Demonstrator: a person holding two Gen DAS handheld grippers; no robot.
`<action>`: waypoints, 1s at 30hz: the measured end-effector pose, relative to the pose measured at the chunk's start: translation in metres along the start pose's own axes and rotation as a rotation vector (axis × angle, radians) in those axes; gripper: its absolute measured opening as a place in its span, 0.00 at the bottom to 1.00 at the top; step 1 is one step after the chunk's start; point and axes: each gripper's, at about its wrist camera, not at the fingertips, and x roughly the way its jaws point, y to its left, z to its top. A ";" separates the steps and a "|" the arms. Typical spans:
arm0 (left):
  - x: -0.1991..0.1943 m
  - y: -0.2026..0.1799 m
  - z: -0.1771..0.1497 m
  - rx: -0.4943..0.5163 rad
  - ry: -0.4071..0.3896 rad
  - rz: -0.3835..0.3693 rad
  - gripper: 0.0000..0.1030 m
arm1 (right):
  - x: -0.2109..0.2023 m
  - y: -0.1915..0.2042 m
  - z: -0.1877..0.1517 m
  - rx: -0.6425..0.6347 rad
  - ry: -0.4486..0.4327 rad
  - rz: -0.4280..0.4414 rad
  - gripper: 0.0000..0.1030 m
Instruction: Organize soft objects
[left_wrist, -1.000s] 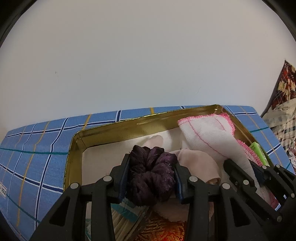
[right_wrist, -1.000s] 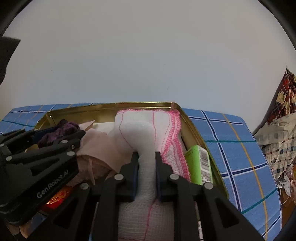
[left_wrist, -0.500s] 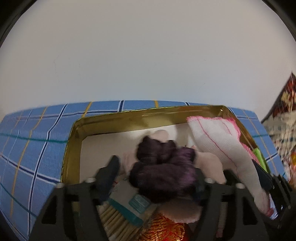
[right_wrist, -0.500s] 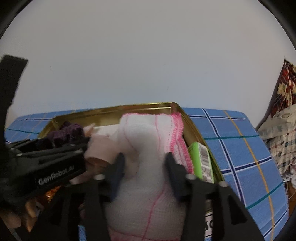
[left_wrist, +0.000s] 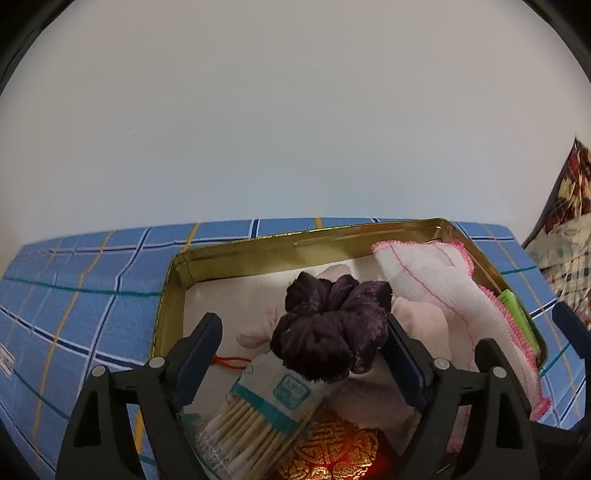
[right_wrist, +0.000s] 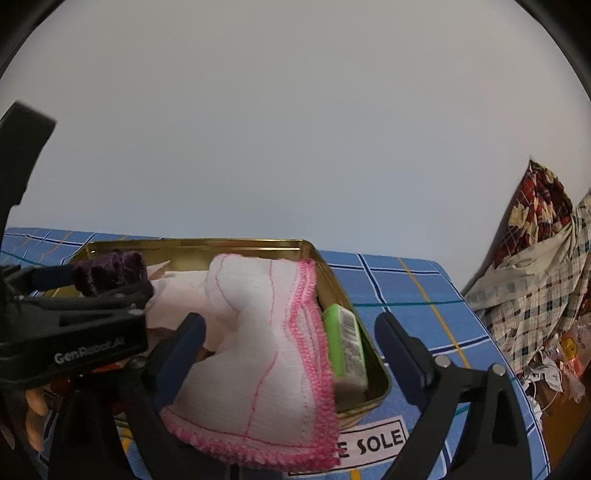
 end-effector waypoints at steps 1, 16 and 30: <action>-0.001 0.002 -0.001 -0.010 0.001 -0.004 0.85 | 0.000 -0.003 0.000 0.009 0.002 -0.003 0.94; -0.037 0.011 -0.018 -0.004 -0.150 0.066 0.85 | -0.015 -0.025 -0.002 0.187 -0.071 -0.028 1.00; -0.073 0.022 -0.056 0.061 -0.310 0.125 0.90 | -0.065 -0.006 -0.006 0.183 -0.297 -0.035 1.00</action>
